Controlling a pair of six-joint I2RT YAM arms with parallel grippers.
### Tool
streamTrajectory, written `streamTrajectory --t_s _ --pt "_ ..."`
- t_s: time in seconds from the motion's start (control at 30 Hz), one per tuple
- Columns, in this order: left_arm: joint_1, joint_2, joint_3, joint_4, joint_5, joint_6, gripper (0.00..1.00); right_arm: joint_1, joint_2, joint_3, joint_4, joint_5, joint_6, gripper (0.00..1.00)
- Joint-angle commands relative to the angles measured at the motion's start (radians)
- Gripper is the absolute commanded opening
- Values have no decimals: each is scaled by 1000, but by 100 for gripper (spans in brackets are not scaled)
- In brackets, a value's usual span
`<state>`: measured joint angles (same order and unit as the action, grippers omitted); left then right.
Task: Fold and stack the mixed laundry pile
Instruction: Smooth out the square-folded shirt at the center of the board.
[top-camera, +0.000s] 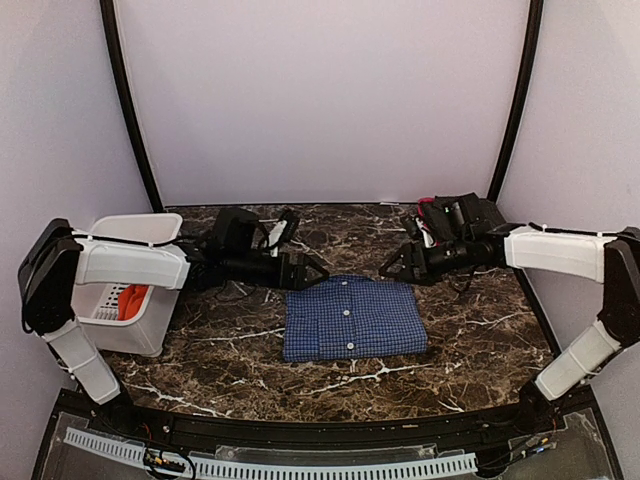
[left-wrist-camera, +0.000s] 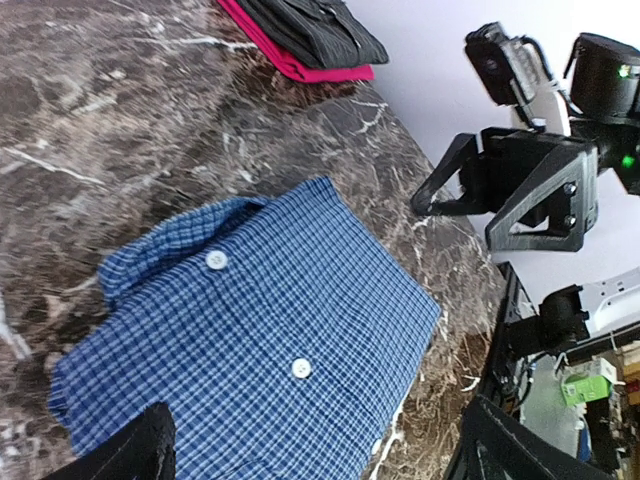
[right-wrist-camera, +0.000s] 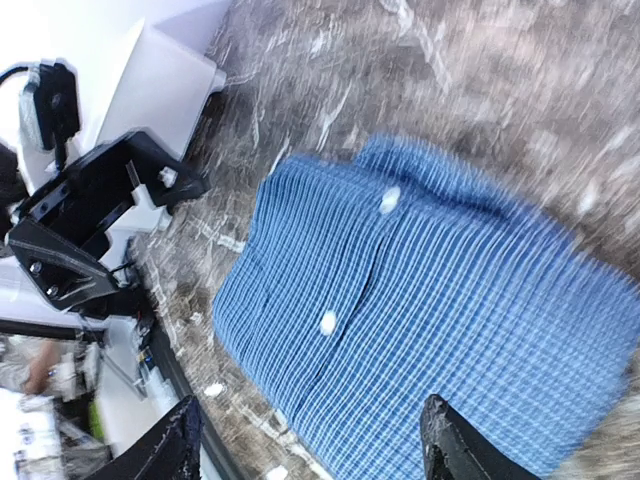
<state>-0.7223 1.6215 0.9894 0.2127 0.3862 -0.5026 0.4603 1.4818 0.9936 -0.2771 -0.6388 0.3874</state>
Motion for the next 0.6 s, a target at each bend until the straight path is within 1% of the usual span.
streamTrajectory --t_s 0.0,0.07,0.13,0.17,0.3,0.37,0.4,0.43,0.47,0.57 --pt "-5 139 37 136 157 -109 99 12 75 -143 284 -227 177 71" --pt "-2 207 71 157 141 -119 99 3 126 -157 349 -231 191 71" --pt "23 291 96 174 138 -130 99 -21 211 -168 416 -257 212 71" --pt "30 308 100 186 124 -130 99 -35 246 -172 440 -265 217 70" --pt "81 392 100 174 110 -106 99 -78 352 -181 476 -278 215 66" --pt "105 391 85 160 116 -75 99 -83 340 -183 478 -278 212 65" --pt "112 365 83 122 111 -56 99 -81 317 -182 474 -285 211 65" --pt "113 344 85 96 94 -10 99 -79 284 -184 469 -293 216 65" --pt "113 295 89 37 90 9 99 -77 240 -187 461 -299 218 65" --pt "95 175 90 -59 100 75 99 -59 91 -196 374 -299 217 66"
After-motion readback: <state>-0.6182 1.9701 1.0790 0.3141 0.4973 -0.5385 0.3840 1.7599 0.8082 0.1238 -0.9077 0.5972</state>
